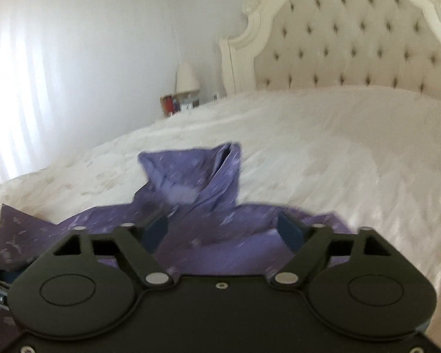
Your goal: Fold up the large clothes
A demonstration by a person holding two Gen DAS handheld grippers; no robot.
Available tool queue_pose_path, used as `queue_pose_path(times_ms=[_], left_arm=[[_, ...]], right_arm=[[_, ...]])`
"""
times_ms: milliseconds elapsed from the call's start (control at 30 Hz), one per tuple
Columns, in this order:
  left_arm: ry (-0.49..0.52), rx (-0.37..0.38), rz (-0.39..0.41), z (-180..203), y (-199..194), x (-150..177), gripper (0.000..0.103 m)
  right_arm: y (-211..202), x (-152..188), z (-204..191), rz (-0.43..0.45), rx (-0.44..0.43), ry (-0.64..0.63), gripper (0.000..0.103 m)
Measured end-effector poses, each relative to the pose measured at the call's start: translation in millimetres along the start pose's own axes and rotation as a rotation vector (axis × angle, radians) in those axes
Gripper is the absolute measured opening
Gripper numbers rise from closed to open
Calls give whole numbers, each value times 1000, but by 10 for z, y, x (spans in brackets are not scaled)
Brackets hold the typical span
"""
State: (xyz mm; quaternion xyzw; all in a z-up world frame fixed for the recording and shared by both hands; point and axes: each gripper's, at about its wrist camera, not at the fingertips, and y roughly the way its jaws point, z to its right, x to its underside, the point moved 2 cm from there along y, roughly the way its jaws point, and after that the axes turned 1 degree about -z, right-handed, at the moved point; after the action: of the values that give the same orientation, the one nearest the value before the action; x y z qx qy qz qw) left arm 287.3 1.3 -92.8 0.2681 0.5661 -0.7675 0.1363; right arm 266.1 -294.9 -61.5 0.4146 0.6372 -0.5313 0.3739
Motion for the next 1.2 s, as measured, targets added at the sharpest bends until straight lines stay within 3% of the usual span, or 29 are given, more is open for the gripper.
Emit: queue_pose_path(times_ms=[100,200,233,267,333,367,433,600,733,1033,1100,1200], left_arm=[[-40,15,-42,18,164,-21,79],[6,-7,-36,153,260,-73,75],[17,-21,-29,191,275,-87,67],[25,-36,-18,217,287,-98,46],[28,-53,-12,241,298,-133,21],[19,-42,-14,235,276,-170,19],[8,-40,18,226,158,-289,16],[44,-108,192,160,-376,-643,14],[36,-154,229,15,-571,-808,14],[8,-244,208,-274,-484,-784,14],[5,-235,187,-288,-414,-736,14],[5,-208,160,-262,-322,-651,15]], right_arm=[[-126,59,175,73,48,-46,91],[-131,132,379,54,108,-3,91],[-143,109,438,50,115,18,91],[-163,66,491,57,125,36,91],[-212,-7,591,86,152,64,91],[-241,-34,649,96,168,79,92],[-249,-35,756,83,196,109,92],[-140,36,1061,-11,258,247,92],[-78,157,1236,-76,279,343,92],[211,486,1189,-369,306,255,92],[313,591,1117,-459,329,167,92],[348,623,1073,-484,341,109,92]])
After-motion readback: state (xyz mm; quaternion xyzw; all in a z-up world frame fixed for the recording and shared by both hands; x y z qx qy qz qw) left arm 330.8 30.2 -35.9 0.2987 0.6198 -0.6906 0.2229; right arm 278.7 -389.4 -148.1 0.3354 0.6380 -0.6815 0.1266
